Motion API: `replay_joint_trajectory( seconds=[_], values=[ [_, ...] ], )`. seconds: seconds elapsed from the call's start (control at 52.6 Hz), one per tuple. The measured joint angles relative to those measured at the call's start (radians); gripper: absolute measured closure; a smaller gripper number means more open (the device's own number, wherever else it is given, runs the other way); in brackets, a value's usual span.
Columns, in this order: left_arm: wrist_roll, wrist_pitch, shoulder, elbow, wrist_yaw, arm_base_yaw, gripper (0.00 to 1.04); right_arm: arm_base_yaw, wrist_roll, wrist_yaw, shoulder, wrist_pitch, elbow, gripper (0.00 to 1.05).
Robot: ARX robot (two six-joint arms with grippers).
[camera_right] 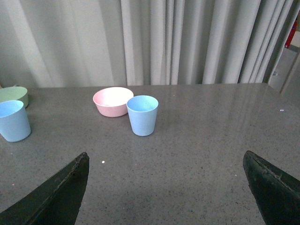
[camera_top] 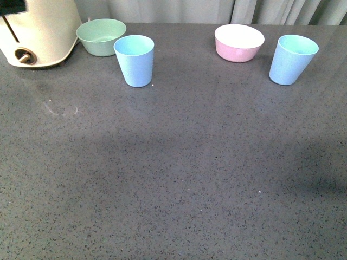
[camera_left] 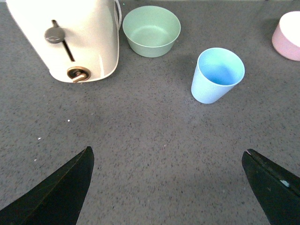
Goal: Stack blue cups with both arms
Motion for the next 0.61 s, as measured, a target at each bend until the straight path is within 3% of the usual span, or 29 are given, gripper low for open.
replay_joint_trajectory(
  seconds=[0.342,0.608],
  values=[
    [-0.027,-0.126,0.465,0.425,-0.114,-0.119,0.09,0.000,0.000,0.000,0.000,0.000,0.000,0.09],
    [-0.058,-0.225,0.621,0.602,-0.174,-0.154,0.09,0.000,0.000,0.000,0.000,0.000,0.000,0.09]
  ],
)
